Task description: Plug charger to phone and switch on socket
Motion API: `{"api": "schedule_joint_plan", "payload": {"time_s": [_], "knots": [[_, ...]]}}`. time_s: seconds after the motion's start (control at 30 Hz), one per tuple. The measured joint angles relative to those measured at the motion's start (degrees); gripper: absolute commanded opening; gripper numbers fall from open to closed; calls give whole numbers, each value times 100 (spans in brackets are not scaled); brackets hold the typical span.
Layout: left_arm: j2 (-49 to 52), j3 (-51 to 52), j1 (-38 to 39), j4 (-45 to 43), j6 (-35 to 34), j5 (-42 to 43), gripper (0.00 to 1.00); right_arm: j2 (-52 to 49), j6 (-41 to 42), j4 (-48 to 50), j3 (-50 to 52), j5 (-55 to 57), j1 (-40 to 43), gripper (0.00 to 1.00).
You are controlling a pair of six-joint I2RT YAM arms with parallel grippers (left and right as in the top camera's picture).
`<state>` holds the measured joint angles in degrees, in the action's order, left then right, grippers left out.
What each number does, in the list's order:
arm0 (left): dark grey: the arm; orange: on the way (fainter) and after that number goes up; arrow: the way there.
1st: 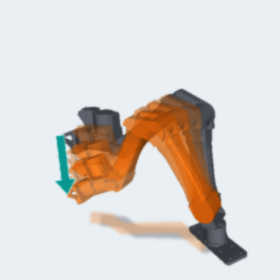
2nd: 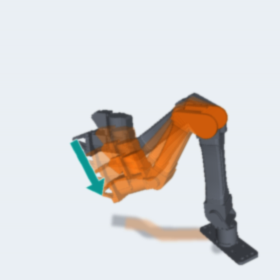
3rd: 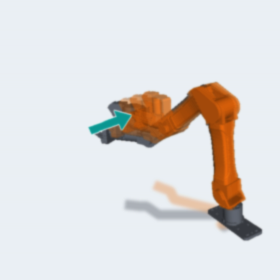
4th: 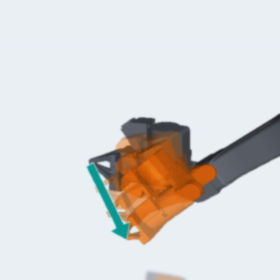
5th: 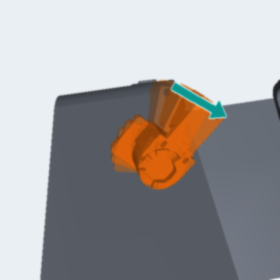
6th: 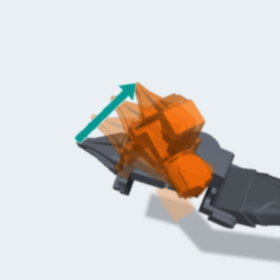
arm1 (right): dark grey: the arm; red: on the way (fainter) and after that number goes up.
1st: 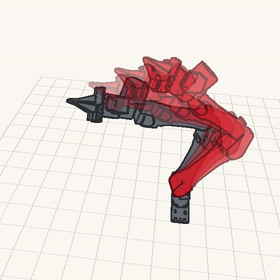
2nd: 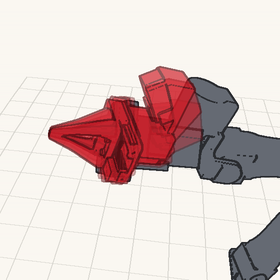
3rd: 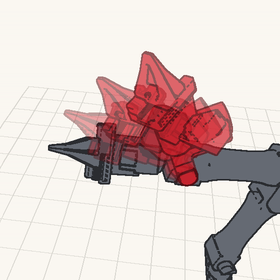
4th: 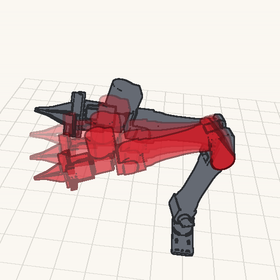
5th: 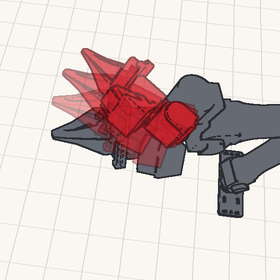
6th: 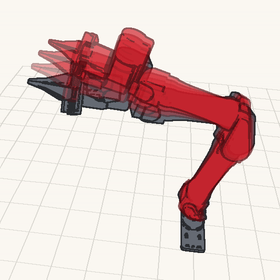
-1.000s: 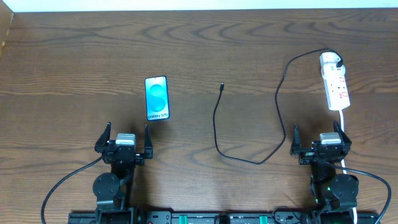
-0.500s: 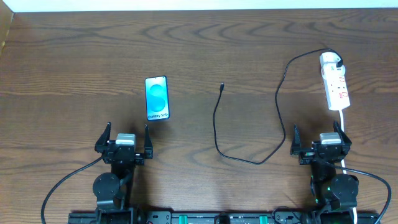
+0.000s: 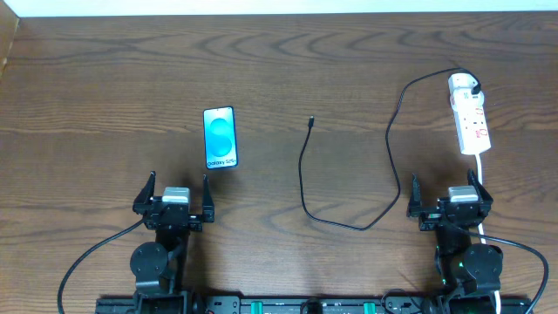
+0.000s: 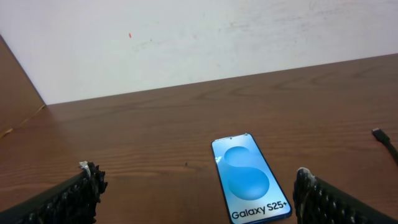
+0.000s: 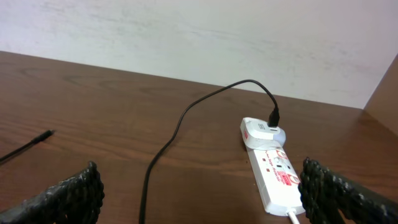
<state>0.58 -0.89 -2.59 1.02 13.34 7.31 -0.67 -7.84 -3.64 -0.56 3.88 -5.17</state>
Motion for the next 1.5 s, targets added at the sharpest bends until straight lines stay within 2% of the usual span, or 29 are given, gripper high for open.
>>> {"api": "schedule_joint_plan", "payload": {"time_s": [0.6,1.03,1.23,1.5], "knots": [[7,0,0,0,0,0,98,0,0,2,0,0,0,99],[470,-96,0,140,0,4,98,0,0,0,0,0,0,99],[953,-293,0,256,0,26,98,0,0,0,0,2,0,99],[2024,-1121,0,264,0,162,98,-2,0,0,0,2,0,99]]}}
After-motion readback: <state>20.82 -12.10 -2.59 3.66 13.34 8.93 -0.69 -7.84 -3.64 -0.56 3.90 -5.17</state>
